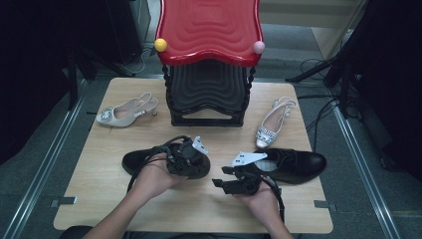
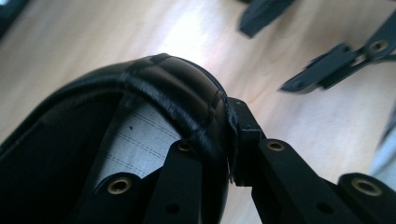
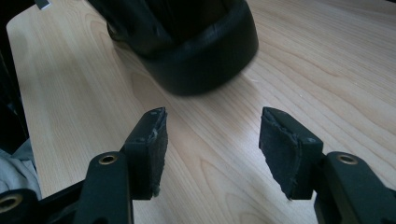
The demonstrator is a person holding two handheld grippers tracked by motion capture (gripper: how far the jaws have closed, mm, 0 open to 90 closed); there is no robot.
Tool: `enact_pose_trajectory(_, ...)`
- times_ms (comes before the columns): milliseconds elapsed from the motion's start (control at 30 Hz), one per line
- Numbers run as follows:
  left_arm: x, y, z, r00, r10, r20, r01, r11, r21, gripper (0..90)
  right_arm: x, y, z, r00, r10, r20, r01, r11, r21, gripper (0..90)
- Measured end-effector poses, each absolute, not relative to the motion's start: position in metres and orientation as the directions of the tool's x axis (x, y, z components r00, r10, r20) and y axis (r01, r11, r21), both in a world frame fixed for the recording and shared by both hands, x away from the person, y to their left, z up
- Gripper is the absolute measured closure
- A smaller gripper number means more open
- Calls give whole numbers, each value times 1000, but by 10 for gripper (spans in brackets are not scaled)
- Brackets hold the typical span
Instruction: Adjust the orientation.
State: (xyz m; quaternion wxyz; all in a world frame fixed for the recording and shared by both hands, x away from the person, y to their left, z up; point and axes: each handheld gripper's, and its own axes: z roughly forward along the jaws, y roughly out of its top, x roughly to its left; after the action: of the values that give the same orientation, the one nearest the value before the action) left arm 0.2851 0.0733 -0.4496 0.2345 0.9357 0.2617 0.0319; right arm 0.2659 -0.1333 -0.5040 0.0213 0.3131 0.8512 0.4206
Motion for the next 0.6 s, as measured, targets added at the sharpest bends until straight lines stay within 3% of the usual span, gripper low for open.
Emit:
enact_pose_trajectory(167,293,65,-466,859,502,-103,493,-756,430,840,264,-136,-505,-795,562,228,524,449,723,424)
enact_pose_trajectory(300,294,62,-469,862,501,-82,484,-761,433,828,263,-136,-506,-794,563,230,528,451,719,424)
enact_pose_trajectory(433,299,69,-470,841,515,-165,524,-700,485,784,263,-135,-507,-795,562,228,528,455,718,424)
enact_pose_trajectory(600,297,74,-465,832,534,-150,531,-688,495,708,263,-135,-506,-795,559,234,529,451,719,439)
